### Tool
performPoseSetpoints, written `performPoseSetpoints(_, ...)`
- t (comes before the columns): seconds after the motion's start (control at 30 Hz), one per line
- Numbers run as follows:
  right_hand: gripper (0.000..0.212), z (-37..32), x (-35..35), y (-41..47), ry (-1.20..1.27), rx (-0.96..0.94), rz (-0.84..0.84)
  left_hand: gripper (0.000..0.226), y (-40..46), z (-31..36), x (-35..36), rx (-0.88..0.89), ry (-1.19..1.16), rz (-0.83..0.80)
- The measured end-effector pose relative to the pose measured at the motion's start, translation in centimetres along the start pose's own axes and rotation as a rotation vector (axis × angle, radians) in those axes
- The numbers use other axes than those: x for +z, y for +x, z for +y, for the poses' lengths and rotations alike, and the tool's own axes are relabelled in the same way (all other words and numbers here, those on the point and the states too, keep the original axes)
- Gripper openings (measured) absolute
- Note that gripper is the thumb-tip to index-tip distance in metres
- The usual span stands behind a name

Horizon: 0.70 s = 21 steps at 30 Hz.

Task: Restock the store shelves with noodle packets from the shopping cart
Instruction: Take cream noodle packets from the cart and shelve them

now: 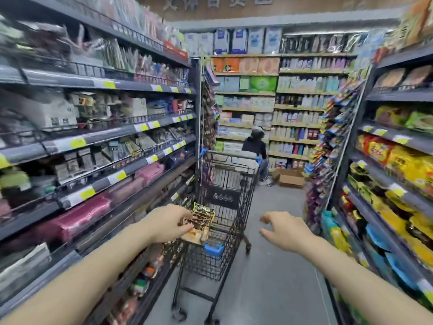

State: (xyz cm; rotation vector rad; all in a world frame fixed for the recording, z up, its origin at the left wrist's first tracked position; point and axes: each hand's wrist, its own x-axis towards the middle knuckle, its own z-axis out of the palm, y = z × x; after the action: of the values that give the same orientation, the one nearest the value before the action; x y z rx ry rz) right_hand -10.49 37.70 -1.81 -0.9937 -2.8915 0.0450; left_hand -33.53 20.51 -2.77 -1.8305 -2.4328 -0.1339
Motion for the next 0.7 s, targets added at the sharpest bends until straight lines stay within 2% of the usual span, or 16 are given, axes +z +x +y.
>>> performPoseSetpoints(0.27,0.040,-2.8,2.7,14.0,0.070,-0.018,-0.054,0.041,7.5,-10.0,2.3,-0.037,-0.017,-0.023)
performPoseSetpoints(0.7,0.034,-1.2,8.1,36.5,0.087,0.035,-0.191,0.040,25.0,-22.6,6.4,-0.039,0.038,-0.108)
